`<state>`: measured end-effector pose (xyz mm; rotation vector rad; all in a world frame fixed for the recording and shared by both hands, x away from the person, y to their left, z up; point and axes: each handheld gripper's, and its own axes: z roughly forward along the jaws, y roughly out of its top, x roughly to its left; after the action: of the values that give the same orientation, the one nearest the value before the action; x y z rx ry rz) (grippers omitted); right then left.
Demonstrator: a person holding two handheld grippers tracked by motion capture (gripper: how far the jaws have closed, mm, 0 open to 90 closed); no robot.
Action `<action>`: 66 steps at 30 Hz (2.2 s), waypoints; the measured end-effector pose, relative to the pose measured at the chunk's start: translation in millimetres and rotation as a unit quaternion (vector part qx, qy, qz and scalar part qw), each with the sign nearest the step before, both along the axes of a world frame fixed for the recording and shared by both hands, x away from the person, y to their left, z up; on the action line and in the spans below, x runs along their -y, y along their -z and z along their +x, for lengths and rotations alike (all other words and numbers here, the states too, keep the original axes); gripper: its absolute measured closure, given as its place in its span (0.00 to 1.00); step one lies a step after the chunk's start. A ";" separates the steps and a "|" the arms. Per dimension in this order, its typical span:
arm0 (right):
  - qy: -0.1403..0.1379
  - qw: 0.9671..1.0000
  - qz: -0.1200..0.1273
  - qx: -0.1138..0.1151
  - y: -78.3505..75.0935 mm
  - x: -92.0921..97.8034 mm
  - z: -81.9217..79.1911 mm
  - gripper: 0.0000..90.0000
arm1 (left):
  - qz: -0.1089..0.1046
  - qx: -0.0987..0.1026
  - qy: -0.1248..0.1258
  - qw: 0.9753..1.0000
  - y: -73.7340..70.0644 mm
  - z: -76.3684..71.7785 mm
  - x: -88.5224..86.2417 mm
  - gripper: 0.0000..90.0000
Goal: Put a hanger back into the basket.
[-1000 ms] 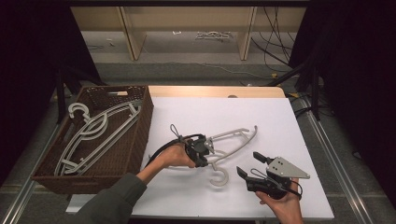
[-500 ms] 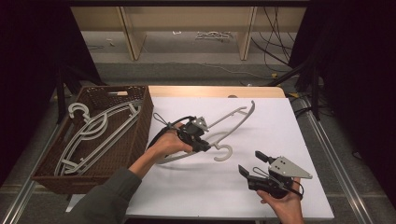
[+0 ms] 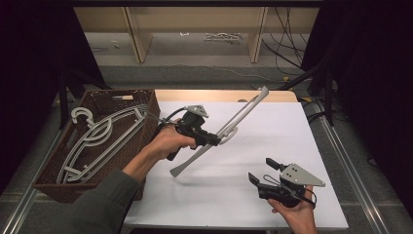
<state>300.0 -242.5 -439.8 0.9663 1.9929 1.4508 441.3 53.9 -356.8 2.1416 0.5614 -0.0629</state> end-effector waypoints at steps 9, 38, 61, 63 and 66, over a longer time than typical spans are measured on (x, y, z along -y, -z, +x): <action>0.005 1.000 -0.002 0.001 0.0 0.0 0.3 0.25 | -0.017 -0.002 -0.006 1.000 -26.3 -4.1 -11.5 0.92; 0.003 1.000 -0.008 -0.004 0.7 0.4 0.5 0.25 | -0.014 0.055 -0.068 0.996 -126.9 -11.3 -86.4 0.92; 0.007 1.000 -0.007 -0.008 3.1 -0.1 2.5 0.24 | 0.024 0.064 -0.144 0.987 -96.5 -18.7 -186.2 0.92; 0.007 1.000 -0.007 -0.008 3.2 -0.1 2.4 0.24 | 0.020 0.062 -0.145 0.987 -93.0 -19.3 -191.1 0.92; 0.008 1.000 -0.005 -0.008 3.2 0.3 2.5 0.24 | 0.022 0.060 -0.148 0.987 -86.9 -19.6 -198.6 0.92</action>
<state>302.5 -242.8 -442.9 0.9905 1.9971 1.4269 421.7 252.5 -269.9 2.0654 0.8095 0.2443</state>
